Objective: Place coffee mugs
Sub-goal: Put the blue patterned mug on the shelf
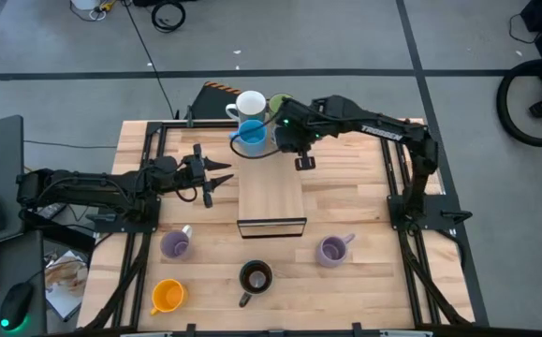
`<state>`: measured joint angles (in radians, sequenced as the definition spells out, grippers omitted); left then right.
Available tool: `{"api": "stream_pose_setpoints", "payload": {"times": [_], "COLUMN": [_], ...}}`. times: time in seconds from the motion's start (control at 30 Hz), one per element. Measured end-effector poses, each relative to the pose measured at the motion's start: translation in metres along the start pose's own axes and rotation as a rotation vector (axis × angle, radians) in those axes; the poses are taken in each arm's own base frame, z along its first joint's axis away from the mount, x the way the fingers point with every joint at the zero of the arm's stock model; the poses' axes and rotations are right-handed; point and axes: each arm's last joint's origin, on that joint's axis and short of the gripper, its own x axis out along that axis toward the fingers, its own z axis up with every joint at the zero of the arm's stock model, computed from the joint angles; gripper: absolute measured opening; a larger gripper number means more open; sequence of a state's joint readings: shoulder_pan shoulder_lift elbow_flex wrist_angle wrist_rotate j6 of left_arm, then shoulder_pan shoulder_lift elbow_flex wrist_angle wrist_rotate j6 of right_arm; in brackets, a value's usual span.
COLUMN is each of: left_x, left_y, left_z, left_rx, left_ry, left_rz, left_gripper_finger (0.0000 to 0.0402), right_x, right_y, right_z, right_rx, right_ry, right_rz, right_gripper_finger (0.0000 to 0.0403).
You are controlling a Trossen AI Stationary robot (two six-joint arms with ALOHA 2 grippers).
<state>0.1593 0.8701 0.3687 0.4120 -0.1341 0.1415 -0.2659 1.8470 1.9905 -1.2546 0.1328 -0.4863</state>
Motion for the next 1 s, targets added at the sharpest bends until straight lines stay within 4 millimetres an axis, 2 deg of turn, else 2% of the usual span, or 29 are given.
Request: {"api": "stream_pose_setpoints", "payload": {"times": [0.13, 0.37, 1.0], "left_x": [0.0, 0.0, 0.0], "left_y": [0.0, 0.0, 0.0], "left_z": [0.0, 0.0, 0.0], "left_rx": [-0.001, -0.001, -0.001], "left_ry": [0.0, -0.001, -0.001], "left_rz": [0.0, 0.0, 0.0], "left_gripper_finger": [0.0144, 0.0144, 0.0144], "right_x": [0.013, 0.014, 0.013], "right_y": [-0.004, -0.008, -0.011], "right_z": [0.0, 0.0, 0.005], "right_rx": [-0.004, 0.006, 0.047], "right_ry": [0.027, 0.01, -0.008], "right_rz": [0.025, 0.027, -0.075], "right_gripper_finger": [0.0038, 0.0044, 0.0148]}}
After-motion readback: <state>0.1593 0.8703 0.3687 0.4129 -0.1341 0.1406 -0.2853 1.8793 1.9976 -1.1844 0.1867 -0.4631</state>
